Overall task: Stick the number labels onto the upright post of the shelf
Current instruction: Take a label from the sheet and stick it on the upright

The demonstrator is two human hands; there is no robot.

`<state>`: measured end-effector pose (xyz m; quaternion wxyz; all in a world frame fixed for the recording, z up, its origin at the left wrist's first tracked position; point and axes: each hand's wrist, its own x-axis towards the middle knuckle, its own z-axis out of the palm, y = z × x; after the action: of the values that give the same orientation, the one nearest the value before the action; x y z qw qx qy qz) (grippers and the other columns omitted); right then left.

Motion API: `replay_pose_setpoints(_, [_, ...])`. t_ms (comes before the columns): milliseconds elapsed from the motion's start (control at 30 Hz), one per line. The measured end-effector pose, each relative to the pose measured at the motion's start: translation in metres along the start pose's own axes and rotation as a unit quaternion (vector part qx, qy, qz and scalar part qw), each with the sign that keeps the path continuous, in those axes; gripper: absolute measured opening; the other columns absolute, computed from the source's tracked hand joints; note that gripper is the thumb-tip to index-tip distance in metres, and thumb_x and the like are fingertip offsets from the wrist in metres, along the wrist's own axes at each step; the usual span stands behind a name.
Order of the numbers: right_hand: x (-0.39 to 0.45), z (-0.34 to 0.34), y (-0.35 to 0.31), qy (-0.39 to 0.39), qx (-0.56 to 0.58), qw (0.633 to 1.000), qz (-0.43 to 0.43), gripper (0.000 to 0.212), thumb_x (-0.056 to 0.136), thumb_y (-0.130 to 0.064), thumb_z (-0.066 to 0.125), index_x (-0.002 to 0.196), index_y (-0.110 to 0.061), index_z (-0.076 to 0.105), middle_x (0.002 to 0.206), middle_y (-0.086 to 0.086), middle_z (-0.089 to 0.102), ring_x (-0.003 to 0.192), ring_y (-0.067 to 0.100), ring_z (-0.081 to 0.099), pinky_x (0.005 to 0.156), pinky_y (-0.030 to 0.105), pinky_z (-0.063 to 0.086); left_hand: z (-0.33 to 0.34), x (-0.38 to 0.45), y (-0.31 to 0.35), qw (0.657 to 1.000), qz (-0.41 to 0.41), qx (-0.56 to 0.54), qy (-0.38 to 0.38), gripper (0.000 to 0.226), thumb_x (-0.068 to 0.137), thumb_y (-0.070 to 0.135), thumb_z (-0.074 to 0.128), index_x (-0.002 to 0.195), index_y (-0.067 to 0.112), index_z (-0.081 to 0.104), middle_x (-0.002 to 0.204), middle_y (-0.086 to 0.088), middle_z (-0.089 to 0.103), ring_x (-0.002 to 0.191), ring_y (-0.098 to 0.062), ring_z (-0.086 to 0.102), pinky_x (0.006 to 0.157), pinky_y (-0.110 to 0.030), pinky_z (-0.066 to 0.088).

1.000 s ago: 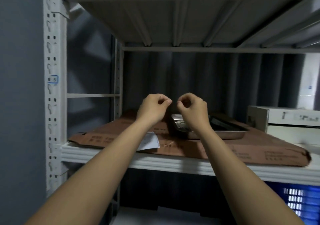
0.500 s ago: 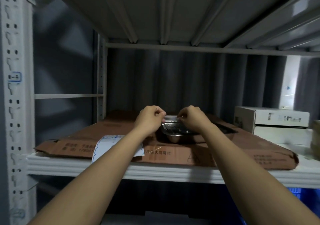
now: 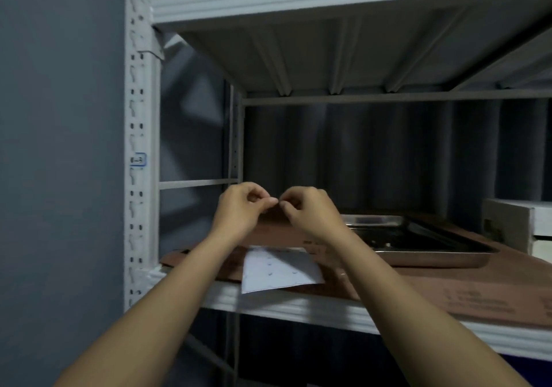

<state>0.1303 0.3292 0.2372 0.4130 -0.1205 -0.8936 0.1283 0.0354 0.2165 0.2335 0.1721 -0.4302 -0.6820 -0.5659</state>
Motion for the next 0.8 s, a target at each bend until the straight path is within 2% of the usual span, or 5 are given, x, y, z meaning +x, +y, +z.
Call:
replay_pose_setpoints(167, [0.016,0.052,-0.070,-0.030,0.038,0.997,-0.061,0.020,0.092,-0.021,0.055,0.102,-0.019,0.072,0.102,0.003,0.072,0.097,0.023,0.064,0.083,0.038,0.052,-0.077,0.000,-0.040,0.996,-0.005,0.011,0.092,0.018,0.087,0.007,0.063,0.071,0.015,0.065,0.067,0.003,0.065,0.059,0.003,0.060,0.063,-0.012,0.045])
replay_pose_setpoints(300, [0.030,0.089,-0.115,-0.033,0.073,0.994,-0.072,0.020,0.092,-0.025,0.056,0.103,-0.018,0.072,0.102,0.006,0.072,0.098,0.026,0.064,0.083,0.038,0.052,-0.127,-0.003,-0.066,0.987,-0.029,-0.002,0.155,0.026,0.093,0.002,0.050,0.076,0.018,0.061,0.073,0.002,0.066,0.073,-0.013,0.066,0.075,-0.028,0.050])
replay_pose_setpoints(533, [0.062,0.137,-0.172,0.004,0.223,0.974,-0.047,0.043,0.098,-0.023,0.049,0.139,-0.013,0.049,0.134,0.007,0.058,0.123,0.023,0.054,0.104,0.032,0.041,-0.188,-0.001,-0.094,0.972,-0.019,0.100,0.211,0.018,0.091,0.004,0.052,0.098,0.011,0.068,0.090,0.003,0.065,0.085,-0.010,0.059,0.077,-0.016,0.040])
replay_pose_setpoints(600, [0.073,0.150,-0.178,0.023,0.269,0.962,-0.031,0.041,0.097,-0.025,0.046,0.137,-0.014,0.049,0.132,0.006,0.060,0.121,0.023,0.055,0.104,0.040,0.043,-0.195,0.005,-0.104,0.971,-0.021,0.108,0.211,0.017,0.092,0.007,0.053,0.099,0.012,0.068,0.092,0.004,0.065,0.086,-0.011,0.059,0.078,-0.017,0.040])
replay_pose_setpoints(800, [0.092,0.159,-0.168,0.034,0.336,0.941,-0.011,0.039,0.091,-0.013,0.061,0.129,-0.022,0.057,0.111,-0.003,0.071,0.096,0.012,0.067,0.091,0.035,0.053,-0.188,0.025,-0.121,0.973,0.027,0.106,0.204,0.012,0.090,0.014,0.058,0.099,0.015,0.067,0.101,0.001,0.068,0.090,-0.011,0.062,0.084,-0.025,0.046])
